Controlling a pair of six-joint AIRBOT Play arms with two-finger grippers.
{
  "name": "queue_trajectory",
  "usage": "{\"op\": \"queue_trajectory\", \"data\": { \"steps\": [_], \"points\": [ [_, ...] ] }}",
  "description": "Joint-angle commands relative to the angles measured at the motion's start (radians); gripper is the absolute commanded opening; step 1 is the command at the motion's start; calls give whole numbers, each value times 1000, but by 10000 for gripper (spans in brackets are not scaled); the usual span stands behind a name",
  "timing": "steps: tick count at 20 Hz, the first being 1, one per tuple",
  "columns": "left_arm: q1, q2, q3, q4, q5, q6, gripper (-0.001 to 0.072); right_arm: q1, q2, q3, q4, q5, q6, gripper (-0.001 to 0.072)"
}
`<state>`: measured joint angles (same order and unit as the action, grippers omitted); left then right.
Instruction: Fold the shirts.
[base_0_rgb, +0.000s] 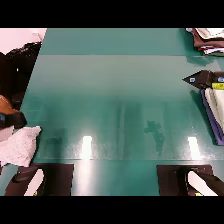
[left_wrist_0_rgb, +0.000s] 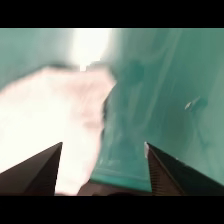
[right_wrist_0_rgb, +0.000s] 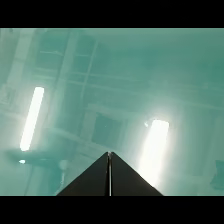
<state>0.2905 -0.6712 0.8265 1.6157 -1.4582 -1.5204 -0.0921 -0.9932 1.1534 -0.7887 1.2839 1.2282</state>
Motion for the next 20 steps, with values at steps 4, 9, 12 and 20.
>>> {"op": "queue_trajectory", "data": {
  "steps": [4,9,12,20],
  "points": [
    [68,14,-297,146,115,-104,609,1,0,0,0,1,-7,16],
    [68,14,-349,185,171,-156,608,1,1,0,1,3,-7,16],
    [68,14,-349,193,196,-156,537,1,1,0,1,14,-7,16],
    [62,15,-180,143,132,-146,23,1,2,0,19,9,-6,15]
  ]
}}
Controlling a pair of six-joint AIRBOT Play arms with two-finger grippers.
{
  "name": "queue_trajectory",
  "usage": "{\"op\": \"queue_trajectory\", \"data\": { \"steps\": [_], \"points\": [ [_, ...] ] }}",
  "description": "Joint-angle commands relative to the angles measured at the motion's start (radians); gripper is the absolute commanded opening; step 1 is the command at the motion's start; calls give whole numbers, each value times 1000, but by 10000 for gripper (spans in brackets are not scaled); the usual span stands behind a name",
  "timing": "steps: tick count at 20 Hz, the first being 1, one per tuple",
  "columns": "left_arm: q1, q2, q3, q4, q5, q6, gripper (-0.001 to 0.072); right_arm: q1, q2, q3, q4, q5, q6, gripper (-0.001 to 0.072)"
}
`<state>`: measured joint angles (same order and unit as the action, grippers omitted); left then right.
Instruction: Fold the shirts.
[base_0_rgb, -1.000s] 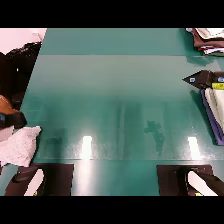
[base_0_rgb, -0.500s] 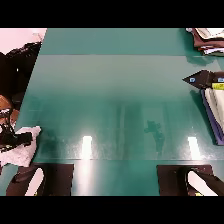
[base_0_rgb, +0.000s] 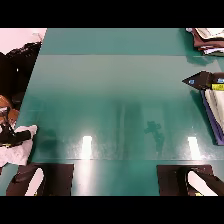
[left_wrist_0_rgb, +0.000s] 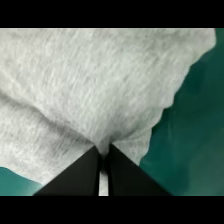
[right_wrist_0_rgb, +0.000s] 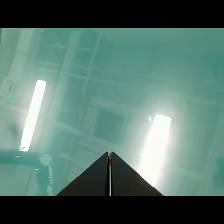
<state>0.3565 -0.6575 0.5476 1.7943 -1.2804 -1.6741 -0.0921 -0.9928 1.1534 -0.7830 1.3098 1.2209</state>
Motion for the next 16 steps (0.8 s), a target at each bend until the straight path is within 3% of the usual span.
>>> {"op": "queue_trajectory", "data": {
  "steps": [1,4,8,12,16],
  "points": [
    [-22,1,189,-56,-84,13,23,1,5,0,31,-32,1,15],
    [-177,1,534,-97,-175,24,22,1,42,1,93,-116,1,15],
    [-450,-7,874,-97,-158,-35,21,1,68,90,101,-185,1,15],
    [-662,-108,958,-98,-170,-108,21,1,-2,293,101,-140,1,15],
    [-892,-333,958,-177,-157,-152,23,1,-77,439,101,-62,1,14]
  ]
}}
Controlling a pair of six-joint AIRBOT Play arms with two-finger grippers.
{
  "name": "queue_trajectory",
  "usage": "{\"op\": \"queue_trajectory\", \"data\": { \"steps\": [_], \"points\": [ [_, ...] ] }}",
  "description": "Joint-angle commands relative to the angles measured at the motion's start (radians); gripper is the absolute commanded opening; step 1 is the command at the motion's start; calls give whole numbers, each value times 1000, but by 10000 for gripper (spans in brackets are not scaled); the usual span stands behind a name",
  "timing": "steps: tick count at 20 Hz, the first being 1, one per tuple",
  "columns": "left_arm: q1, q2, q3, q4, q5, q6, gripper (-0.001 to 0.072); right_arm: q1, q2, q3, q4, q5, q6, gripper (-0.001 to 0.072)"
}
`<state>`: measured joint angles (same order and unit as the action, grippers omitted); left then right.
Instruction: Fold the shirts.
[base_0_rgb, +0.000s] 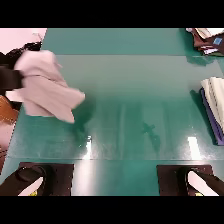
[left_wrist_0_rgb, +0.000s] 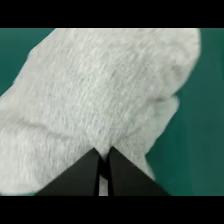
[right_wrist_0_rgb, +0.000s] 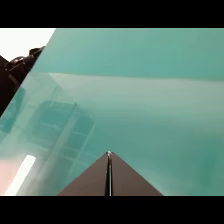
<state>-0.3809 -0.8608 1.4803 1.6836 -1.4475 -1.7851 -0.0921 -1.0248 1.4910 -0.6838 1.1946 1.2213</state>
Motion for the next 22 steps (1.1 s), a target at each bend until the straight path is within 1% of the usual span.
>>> {"op": "queue_trajectory", "data": {
  "steps": [1,2,4,6,7,8,9,10,12,14,16,18,21,22],
  "points": [
    [-208,-193,25,-125,27,-40,24,1,-61,129,2,77,0,14],
    [-262,-261,25,-191,55,-29,25,1,-76,152,2,99,0,15],
    [-353,-384,25,-282,113,68,26,1,-99,190,2,146,0,15],
    [-400,-479,25,-307,160,143,27,1,-104,200,0,173,0,15],
    [-401,-509,25,-306,171,179,27,1,-104,200,0,179,0,15],
    [-388,-527,25,-301,178,209,168,1,-104,200,0,184,0,14],
    [-364,-531,25,-295,181,222,490,1,-104,200,0,188,0,15],
    [-333,-530,26,-294,182,222,601,1,-104,200,0,190,0,14],
    [-253,-530,27,-297,147,221,600,1,-104,200,0,189,0,14],
    [-175,-530,23,-321,55,222,600,1,-104,200,0,194,0,15],
    [-138,-530,-15,-377,-5,222,600,1,-104,192,-1,193,0,15],
    [-137,-530,-108,-472,18,225,600,1,-104,169,0,193,0,14],
    [-137,-530,-307,-734,142,314,601,1,-103,127,0,193,0,15],
    [-137,-530,-366,-797,179,340,600,1,-103,112,0,193,0,15]
  ]
}}
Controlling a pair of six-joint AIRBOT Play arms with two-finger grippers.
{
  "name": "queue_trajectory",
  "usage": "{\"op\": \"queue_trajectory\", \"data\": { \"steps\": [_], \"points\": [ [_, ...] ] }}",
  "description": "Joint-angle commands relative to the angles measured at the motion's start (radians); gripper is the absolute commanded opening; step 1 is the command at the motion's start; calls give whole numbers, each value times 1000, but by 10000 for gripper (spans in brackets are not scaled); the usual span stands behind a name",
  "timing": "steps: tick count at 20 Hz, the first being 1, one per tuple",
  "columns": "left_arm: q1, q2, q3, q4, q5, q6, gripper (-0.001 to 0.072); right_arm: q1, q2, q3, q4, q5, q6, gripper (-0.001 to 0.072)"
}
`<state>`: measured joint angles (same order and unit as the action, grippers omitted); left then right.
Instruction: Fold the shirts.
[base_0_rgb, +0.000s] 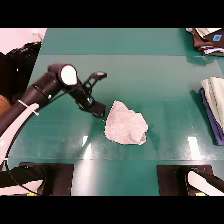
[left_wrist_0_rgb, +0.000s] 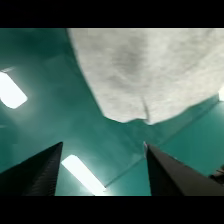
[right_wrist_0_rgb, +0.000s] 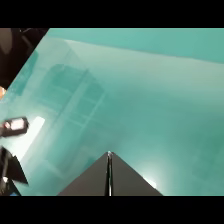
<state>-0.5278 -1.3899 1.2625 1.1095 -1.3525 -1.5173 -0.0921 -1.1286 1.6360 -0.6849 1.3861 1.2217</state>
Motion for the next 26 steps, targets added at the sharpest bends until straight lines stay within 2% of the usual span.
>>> {"op": "queue_trajectory", "data": {
  "steps": [1,4,8,12,13,14,15,18,21,24,26],
  "points": [
    [10,-1,-200,-263,117,87,601,1,0,-48,1,1,0,15],
    [-2,-1,-309,-285,216,99,600,1,0,-89,1,-2,0,15],
    [-103,-2,-362,-287,378,111,600,1,0,-128,2,-29,0,15],
    [-150,-2,-361,-286,418,97,597,1,0,-129,2,-29,0,15],
    [-146,-2,-360,-277,414,75,401,1,0,-129,2,-27,0,15],
    [-138,-1,-356,-264,399,77,102,1,0,-129,2,-28,0,14],
    [-118,-1,-346,-249,381,77,31,1,0,-129,2,-27,0,15],
    [5,-1,-261,-135,282,74,25,1,0,-129,1,-18,0,15],
    [159,-1,-139,-36,260,66,24,12,0,-129,-15,-15,0,15],
    [258,-1,-61,-32,272,70,25,86,0,-148,-193,-35,22,15],
    [279,-2,-53,-32,270,71,25,148,0,-231,-233,-90,51,15]
  ]
}}
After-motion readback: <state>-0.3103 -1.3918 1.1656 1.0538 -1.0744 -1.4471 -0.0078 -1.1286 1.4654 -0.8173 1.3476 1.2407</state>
